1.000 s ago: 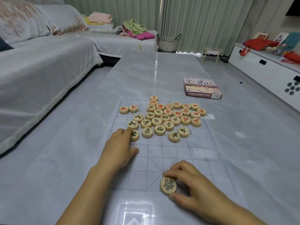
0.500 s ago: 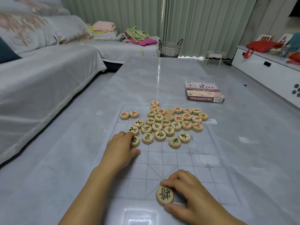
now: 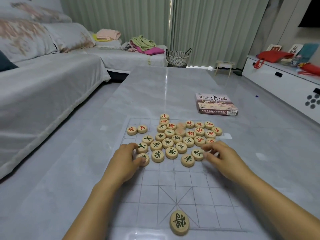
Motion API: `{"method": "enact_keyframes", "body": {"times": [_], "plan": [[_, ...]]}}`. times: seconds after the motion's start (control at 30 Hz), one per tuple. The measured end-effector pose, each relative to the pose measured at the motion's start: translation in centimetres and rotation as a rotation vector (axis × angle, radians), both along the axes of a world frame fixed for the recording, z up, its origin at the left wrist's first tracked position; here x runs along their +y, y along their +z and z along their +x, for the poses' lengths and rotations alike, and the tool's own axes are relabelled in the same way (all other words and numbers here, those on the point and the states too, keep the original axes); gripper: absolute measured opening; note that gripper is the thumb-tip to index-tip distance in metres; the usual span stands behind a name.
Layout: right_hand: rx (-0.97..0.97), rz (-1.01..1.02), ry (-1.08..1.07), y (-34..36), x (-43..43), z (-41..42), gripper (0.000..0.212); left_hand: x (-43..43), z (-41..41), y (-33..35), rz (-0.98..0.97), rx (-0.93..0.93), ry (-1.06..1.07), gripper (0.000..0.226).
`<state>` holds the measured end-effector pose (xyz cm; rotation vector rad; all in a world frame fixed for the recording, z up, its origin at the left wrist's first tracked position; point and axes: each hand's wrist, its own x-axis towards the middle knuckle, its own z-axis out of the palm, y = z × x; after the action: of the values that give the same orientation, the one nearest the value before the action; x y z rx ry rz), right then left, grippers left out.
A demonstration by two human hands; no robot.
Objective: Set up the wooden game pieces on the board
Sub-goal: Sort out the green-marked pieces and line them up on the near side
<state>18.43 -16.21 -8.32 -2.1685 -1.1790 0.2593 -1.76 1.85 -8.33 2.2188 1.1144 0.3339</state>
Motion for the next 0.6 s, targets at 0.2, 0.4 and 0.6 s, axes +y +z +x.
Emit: {"method": "enact_keyframes", "body": {"times": [0.2,0.4,0.6], "plan": [[-0.087,0.026,-0.012,0.7,6.3,1.4,0.023,0.8,0.1,-0.5,-0.054,-0.064,0.029,0.044],[-0.234,-0.163,0.054,0.6,11.6,0.9,0.034,1.3,0.1,-0.9,-0.056,-0.08,0.025,0.042],[-0.245,-0.336,0.061,1.3,15.0,1.0,0.022,1.5,0.1,-1.2,-0.039,-0.096,0.027,0.041]]}}
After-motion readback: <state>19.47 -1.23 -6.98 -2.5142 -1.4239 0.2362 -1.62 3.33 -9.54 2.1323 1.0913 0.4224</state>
